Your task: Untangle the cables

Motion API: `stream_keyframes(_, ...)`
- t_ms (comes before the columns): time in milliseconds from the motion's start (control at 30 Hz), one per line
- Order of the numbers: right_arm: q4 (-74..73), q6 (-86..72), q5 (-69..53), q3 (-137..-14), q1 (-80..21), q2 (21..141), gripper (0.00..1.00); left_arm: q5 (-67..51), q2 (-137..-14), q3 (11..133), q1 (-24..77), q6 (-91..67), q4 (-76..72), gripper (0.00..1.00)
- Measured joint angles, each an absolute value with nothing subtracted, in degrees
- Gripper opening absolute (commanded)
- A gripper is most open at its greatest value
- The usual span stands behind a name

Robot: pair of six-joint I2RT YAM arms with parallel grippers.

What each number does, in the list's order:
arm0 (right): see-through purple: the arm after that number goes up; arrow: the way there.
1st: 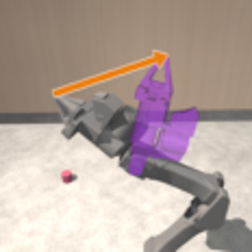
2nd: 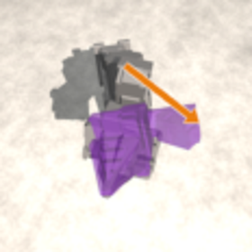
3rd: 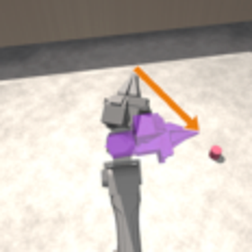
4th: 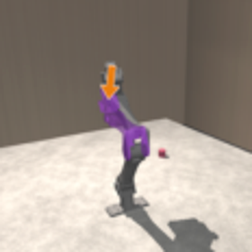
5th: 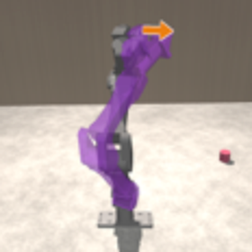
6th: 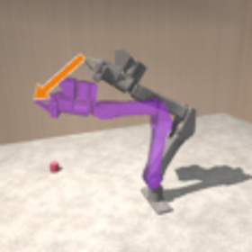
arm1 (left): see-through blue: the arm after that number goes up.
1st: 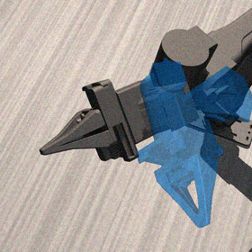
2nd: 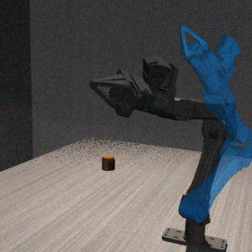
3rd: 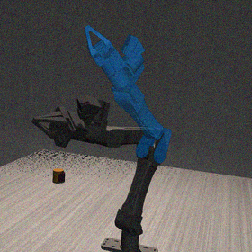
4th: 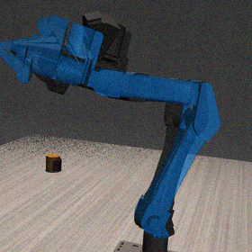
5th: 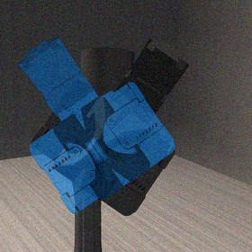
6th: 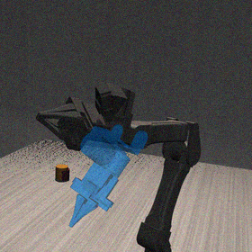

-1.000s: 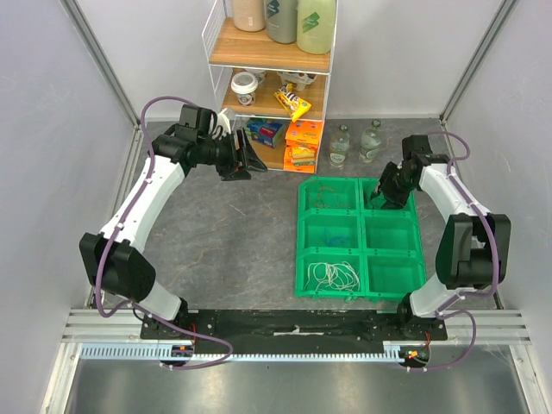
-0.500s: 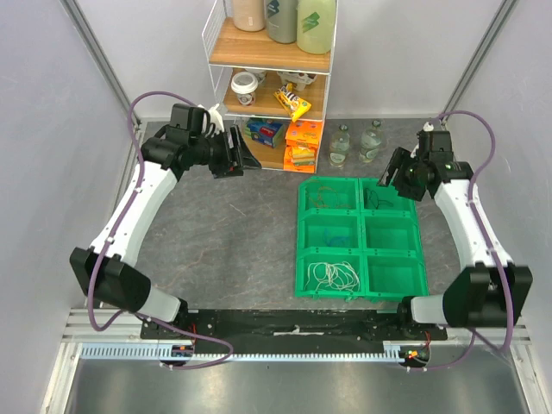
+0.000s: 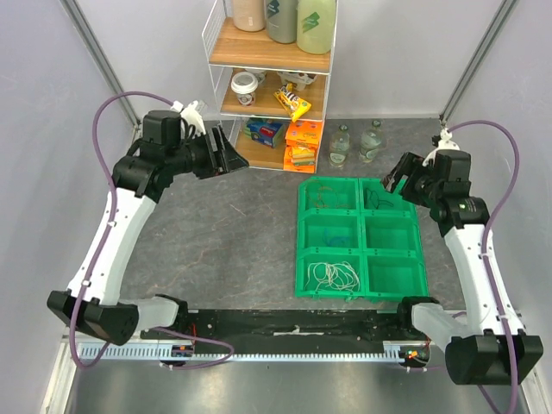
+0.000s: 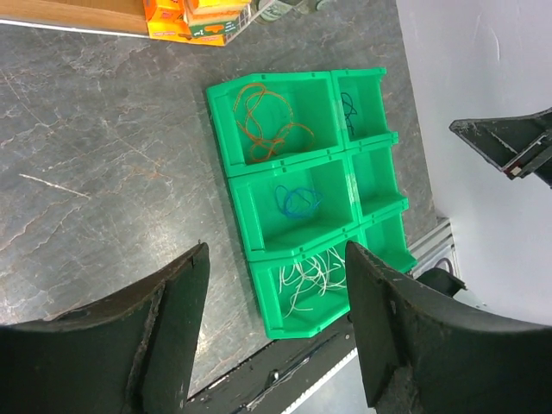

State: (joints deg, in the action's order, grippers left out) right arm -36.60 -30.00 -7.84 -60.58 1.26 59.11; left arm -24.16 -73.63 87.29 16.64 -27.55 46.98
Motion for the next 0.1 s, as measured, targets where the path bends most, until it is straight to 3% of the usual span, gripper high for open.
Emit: stream_keyframes(100,-35.8,-29.9,-8.8,-59.8,1.3,57.3,0.85,-24.1,-72.2,86.8,16.5,-27.6,46.4,0.7)
